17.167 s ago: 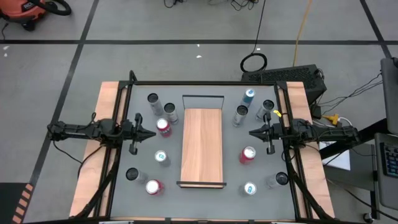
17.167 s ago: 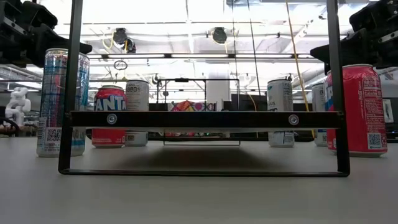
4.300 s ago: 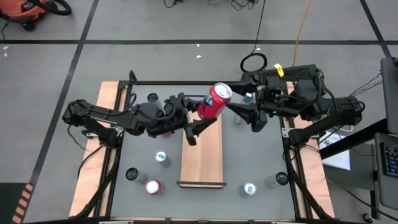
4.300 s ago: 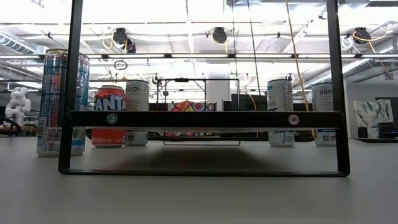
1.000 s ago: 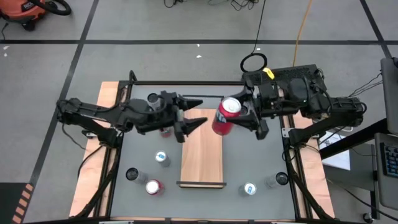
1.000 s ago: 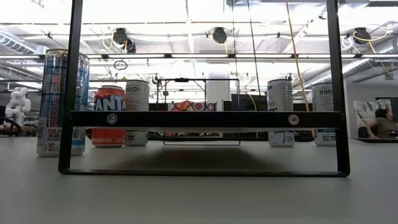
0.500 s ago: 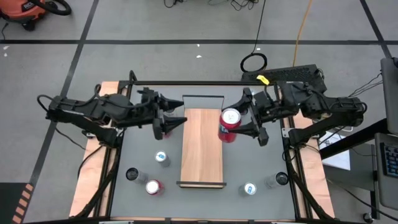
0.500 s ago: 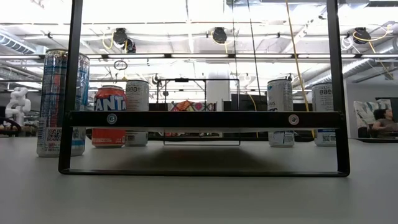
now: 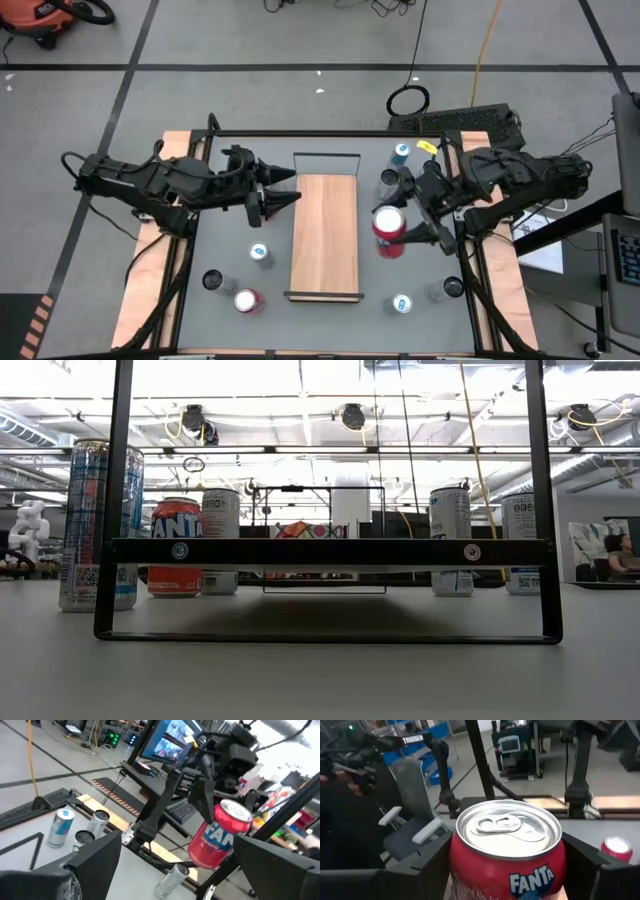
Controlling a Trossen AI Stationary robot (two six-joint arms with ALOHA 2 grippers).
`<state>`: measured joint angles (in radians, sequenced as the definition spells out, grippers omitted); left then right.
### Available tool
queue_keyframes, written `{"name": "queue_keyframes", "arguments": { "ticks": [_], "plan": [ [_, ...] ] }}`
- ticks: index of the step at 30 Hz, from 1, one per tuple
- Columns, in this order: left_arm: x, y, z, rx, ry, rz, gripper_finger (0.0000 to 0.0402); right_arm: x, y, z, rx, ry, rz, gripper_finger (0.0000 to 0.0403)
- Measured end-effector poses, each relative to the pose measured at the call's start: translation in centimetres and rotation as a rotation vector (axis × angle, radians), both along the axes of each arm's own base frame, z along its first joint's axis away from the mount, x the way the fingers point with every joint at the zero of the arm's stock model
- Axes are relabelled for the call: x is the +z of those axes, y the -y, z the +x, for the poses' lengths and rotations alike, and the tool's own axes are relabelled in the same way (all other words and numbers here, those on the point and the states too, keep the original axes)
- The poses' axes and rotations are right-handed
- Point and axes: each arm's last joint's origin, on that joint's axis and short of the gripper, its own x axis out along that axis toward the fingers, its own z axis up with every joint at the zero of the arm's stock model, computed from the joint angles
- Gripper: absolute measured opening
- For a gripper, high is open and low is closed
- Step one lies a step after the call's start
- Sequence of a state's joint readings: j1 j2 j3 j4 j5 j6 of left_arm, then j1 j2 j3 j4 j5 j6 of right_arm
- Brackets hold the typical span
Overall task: Sort soda cans
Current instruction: Put the right red soda can on the shelf
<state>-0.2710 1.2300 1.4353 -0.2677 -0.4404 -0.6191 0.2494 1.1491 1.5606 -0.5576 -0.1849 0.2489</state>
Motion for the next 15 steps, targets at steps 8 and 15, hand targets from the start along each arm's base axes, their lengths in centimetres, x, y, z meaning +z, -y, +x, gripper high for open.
{"name": "queue_keyframes", "arguments": {
  "ticks": [8, 15],
  "plan": [
    [-0.2, 0.8, 0.1, -0.027, 0.005, -0.079, 0.0383, -2.2, -2.6, -0.1, 0.057, -0.085, -0.056, 0.0263],
    [-0.2, 1.7, -0.3, 0.003, 0.004, -0.072, 0.0383, -5.1, -4.4, 1.4, 0.046, -0.006, -0.082, 0.0263]
  ]
}}
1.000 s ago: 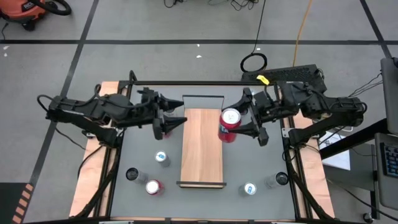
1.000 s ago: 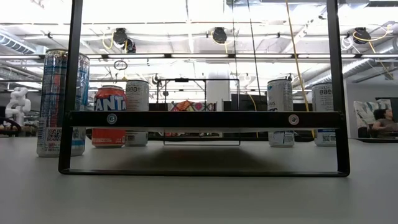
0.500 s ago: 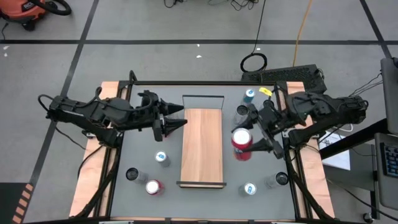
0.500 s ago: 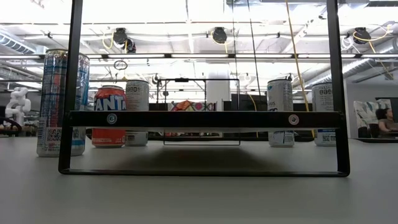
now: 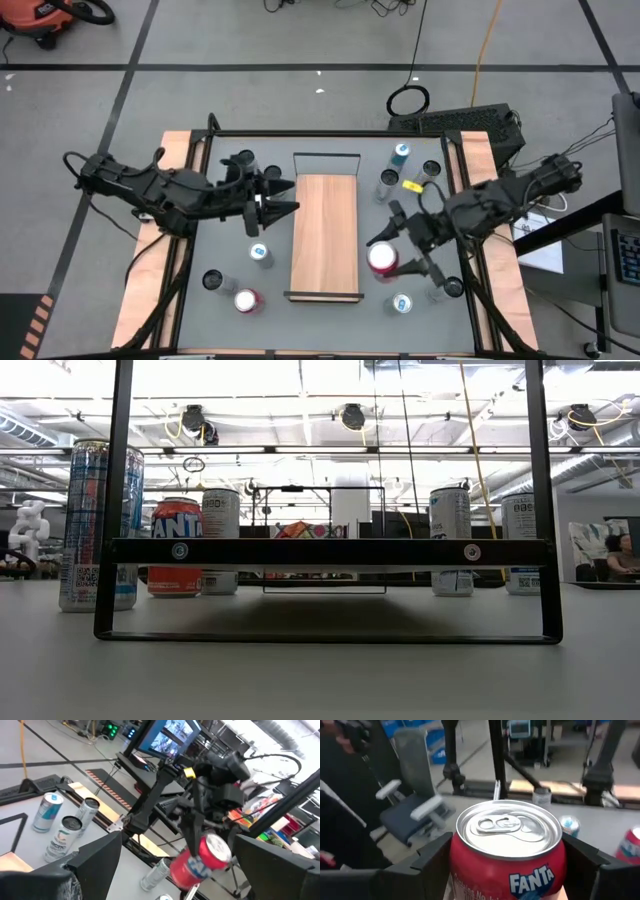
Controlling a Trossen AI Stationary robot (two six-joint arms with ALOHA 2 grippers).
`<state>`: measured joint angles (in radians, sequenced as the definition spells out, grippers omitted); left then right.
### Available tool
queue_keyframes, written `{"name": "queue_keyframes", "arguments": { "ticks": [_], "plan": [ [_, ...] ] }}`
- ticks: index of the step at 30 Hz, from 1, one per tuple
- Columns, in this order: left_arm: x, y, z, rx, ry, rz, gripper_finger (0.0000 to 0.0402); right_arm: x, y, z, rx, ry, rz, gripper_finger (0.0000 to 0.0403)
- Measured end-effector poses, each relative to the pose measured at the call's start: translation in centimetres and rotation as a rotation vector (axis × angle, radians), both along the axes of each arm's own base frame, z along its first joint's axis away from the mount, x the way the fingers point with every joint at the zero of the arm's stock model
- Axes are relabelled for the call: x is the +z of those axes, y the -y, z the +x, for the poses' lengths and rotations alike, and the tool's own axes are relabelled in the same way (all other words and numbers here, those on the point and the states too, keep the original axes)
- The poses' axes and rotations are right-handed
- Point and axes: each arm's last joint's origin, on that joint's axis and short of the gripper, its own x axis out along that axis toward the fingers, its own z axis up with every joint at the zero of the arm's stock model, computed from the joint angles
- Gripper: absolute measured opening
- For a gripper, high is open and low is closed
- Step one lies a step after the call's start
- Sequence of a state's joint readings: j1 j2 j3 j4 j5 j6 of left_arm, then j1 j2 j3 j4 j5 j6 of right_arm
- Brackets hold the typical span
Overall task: Sort soda cans
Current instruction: Put the right red soda can on the shelf
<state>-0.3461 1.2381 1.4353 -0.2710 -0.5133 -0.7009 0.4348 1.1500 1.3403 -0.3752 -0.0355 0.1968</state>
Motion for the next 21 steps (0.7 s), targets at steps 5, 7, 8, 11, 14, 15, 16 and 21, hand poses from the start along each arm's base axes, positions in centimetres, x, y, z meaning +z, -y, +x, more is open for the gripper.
{"name": "queue_keyframes", "arguments": {
  "ticks": [5, 7, 8, 11, 14, 15, 16, 21],
  "plan": [
    [-0.1, 0.1, -0.1, 0.034, -0.01, 0.015, 0.0383, -1.9, -0.3, 1.2, -0.067, 0.095, 0.028, 0.0263],
    [-0.2, 0.1, -0.1, 0.04, -0.022, 0.021, 0.0383, -2.9, -0.4, 1.7, -0.115, 0.119, 0.03, 0.0263],
    [-0.3, 0.1, -0.1, 0.046, -0.03, 0.025, 0.0383, -3.4, -0.4, 1.9, -0.142, 0.126, 0.028, 0.0263],
    [-0.5, 0.1, 0.1, 0.061, -0.044, 0.048, 0.0383, -5.0, -0.6, 2.6, -0.17, 0.124, 0.032, 0.0263],
    [-0.5, 0.1, 0.1, 0.061, -0.044, 0.047, 0.0383, -6.3, -0.9, 3.4, -0.174, 0.097, 0.02, 0.0263],
    [-0.6, 0.3, 0.1, 0.06, -0.045, 0.048, 0.0383, -6.6, -0.9, 3.7, -0.175, 0.084, 0.012, 0.0263],
    [-0.6, 0.3, 0.2, 0.059, -0.047, 0.05, 0.0383, -6.9, -0.9, 4.0, -0.179, 0.073, 0.006, 0.0263],
    [-1.1, 0.5, 0.1, 0.052, -0.095, 0.078, 0.0383, -8.1, -0.4, 5.5, -0.223, 0.039, -0.015, 0.0263]
  ]
}}
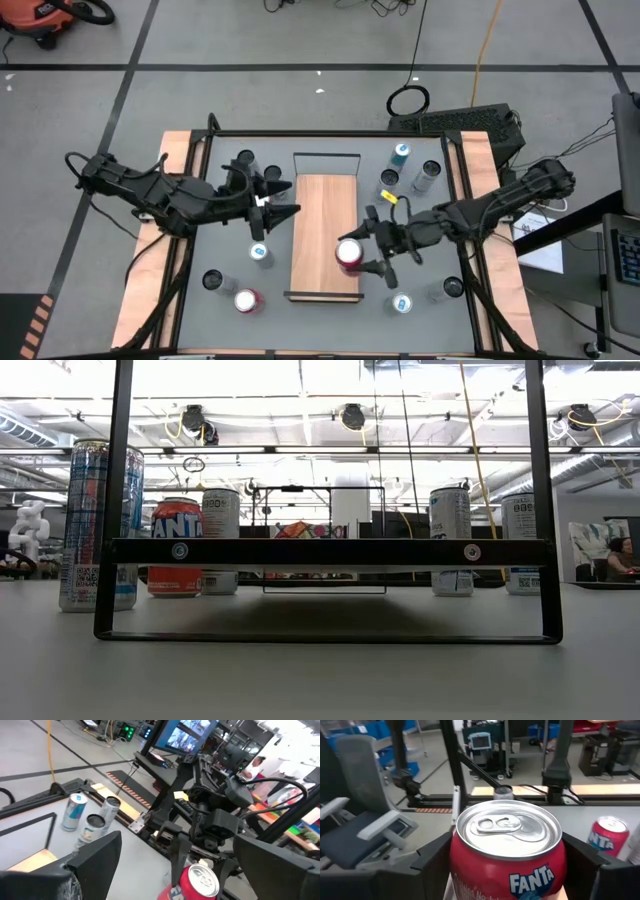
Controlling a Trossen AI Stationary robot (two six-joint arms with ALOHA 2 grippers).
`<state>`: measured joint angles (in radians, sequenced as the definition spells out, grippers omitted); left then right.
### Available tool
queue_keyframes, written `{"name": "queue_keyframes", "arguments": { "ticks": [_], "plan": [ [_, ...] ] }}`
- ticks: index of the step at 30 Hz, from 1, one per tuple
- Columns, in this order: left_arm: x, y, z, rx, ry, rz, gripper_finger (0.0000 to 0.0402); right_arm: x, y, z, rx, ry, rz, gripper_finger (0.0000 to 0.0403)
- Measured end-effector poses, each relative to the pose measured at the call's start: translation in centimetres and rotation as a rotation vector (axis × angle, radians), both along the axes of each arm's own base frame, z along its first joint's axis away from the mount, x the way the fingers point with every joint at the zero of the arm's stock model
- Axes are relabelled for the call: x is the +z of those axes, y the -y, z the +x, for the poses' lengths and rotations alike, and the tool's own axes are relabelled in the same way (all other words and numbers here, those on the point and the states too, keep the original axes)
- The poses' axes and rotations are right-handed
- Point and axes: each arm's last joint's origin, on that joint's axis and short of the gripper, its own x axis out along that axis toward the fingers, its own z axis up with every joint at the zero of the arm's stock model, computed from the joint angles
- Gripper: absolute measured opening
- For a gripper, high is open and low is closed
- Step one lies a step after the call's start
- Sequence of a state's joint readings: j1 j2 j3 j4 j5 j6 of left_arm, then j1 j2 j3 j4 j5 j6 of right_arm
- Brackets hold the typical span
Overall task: Sort soda cans
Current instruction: Put the right red soda can on the shelf
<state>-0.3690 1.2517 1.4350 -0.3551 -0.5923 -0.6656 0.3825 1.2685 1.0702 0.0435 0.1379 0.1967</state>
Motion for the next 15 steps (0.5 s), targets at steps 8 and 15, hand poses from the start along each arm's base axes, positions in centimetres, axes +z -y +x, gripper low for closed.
{"name": "queue_keyframes", "arguments": {
  "ticks": [8, 15],
  "plan": [
    [-0.4, -0.2, -0.1, 0.03, -0.034, -0.01, 0.0383, -2.4, 0.5, 3.7, -0.053, 0.005, 0.007, 0.0263],
    [-0.6, -0.1, -0.1, 0.025, -0.053, 0.001, 0.0383, -5.7, 0.2, 7.0, -0.076, 0.008, 0.033, 0.0263]
  ]
}}
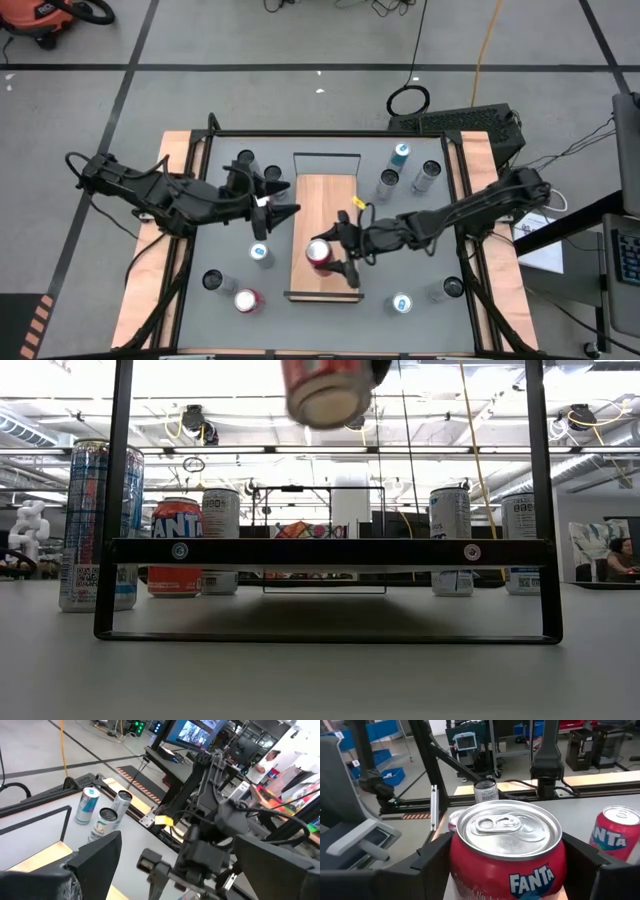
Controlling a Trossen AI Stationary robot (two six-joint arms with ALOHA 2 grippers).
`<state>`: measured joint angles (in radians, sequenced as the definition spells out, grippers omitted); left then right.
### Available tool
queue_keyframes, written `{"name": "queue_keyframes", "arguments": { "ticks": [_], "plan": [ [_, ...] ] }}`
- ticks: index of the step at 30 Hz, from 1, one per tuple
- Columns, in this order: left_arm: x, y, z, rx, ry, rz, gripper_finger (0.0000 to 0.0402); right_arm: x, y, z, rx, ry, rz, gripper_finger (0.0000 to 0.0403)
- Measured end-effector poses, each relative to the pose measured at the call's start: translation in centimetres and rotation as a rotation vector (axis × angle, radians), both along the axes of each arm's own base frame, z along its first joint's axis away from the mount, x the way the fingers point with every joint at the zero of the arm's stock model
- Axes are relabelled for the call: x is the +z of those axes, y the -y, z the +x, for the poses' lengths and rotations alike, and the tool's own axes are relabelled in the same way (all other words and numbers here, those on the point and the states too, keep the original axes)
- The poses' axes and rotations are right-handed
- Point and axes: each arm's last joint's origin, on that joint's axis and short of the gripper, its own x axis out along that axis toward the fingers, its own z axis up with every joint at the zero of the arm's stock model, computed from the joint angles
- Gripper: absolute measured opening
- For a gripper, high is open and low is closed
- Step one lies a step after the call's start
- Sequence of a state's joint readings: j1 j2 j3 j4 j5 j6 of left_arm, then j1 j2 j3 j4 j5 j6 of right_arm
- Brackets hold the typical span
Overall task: Sort soda cans
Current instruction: Put the right red soda can on the shelf
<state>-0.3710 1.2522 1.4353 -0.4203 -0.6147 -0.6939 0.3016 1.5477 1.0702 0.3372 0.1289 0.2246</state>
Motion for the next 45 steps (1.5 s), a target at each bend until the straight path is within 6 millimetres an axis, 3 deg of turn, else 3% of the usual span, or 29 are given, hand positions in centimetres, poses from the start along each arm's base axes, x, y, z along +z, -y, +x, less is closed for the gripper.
{"name": "queue_keyframes", "arguments": {
  "ticks": [7, 15, 45],
  "plan": [
    [-0.6, 0.0, -0.2, 0.011, -0.053, -0.029, 0.0383, -2.6, 0.3, 2.6, -0.006, 0.048, 0.041, 0.0263],
    [-0.9, -0.1, -0.3, 0.011, -0.076, -0.022, 0.0383, -5.2, 0.5, 4.1, -0.03, 0.008, 0.113, 0.0263],
    [-1.3, -0.1, -0.4, 0.007, -0.125, -0.003, 0.0383, -7.6, 0.2, 5.0, -0.003, -0.027, 0.079, 0.0263]
  ]
}}
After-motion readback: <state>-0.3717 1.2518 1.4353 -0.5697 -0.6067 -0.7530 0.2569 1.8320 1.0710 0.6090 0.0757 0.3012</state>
